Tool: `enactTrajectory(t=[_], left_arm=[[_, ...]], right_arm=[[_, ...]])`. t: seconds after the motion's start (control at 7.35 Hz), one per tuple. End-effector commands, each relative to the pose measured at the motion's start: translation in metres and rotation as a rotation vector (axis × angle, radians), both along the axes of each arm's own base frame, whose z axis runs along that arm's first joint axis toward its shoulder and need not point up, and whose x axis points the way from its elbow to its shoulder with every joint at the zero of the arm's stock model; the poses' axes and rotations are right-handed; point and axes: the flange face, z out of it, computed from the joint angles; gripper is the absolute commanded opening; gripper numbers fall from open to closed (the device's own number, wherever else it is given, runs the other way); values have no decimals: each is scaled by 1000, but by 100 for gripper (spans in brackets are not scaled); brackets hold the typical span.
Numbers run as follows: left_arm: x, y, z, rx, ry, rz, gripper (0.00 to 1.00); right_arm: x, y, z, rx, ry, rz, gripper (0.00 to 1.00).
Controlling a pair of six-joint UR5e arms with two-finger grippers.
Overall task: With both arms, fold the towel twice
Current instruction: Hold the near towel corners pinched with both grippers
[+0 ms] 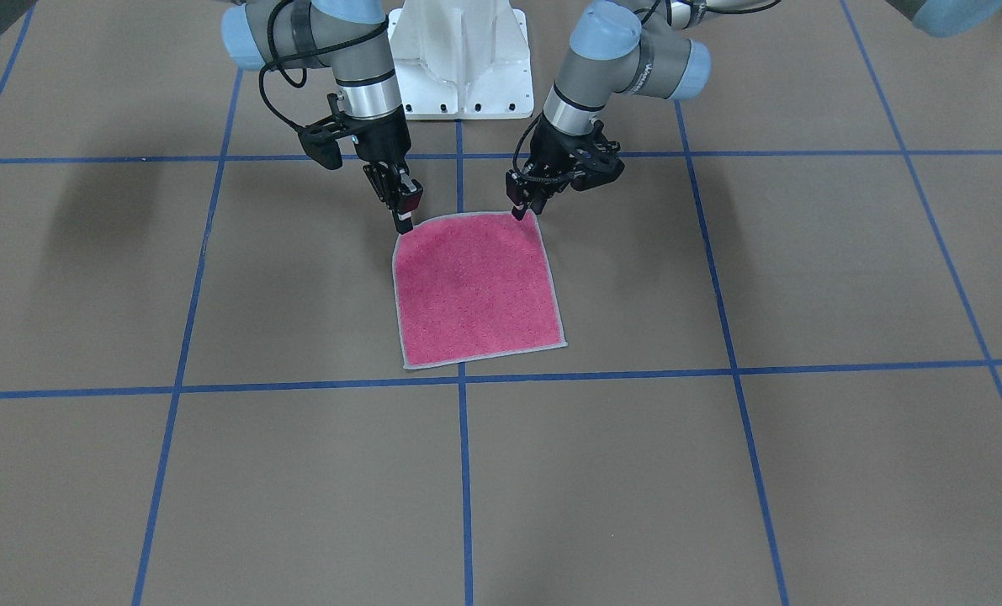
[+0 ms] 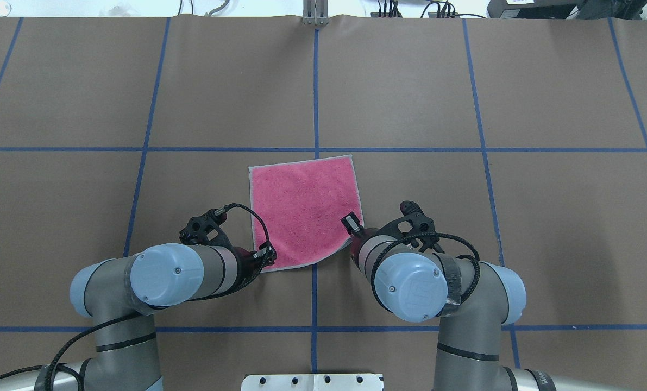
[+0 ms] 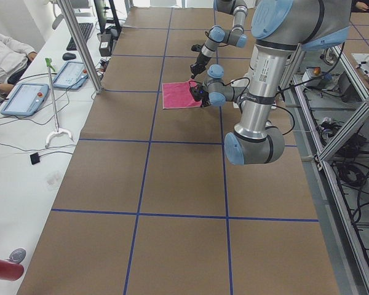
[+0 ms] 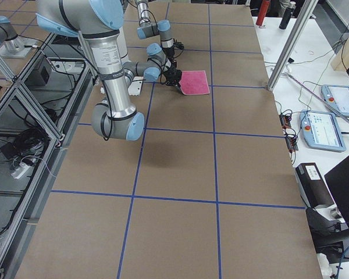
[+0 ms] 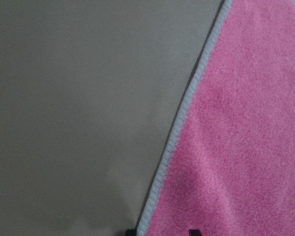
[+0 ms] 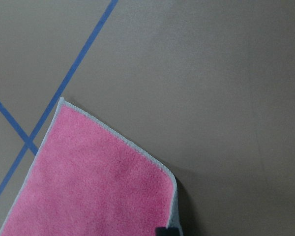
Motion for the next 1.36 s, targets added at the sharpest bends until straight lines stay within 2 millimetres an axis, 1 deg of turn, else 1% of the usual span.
enactTrajectory(t=[0.0, 0.14, 0.68, 0.95, 1.09, 1.22], left_arm=[[0, 0, 0, 4, -2, 2, 48], [0, 0, -1, 28, -7, 17, 50], [2, 1, 3, 27, -16, 20, 49], [3, 0, 2, 28, -16, 18, 37], [3, 0, 0, 30, -12, 17, 27], [3, 0, 0, 30, -12, 17, 22]], right_arm=[[0, 0, 1, 0, 1, 0, 0], [0, 0, 2, -1, 3, 0, 0], [0, 0, 2, -1, 3, 0, 0], [0, 0, 1, 0, 1, 0, 0], [0, 0, 1, 0, 1, 0, 0], [0, 0, 1, 0, 1, 0, 0]])
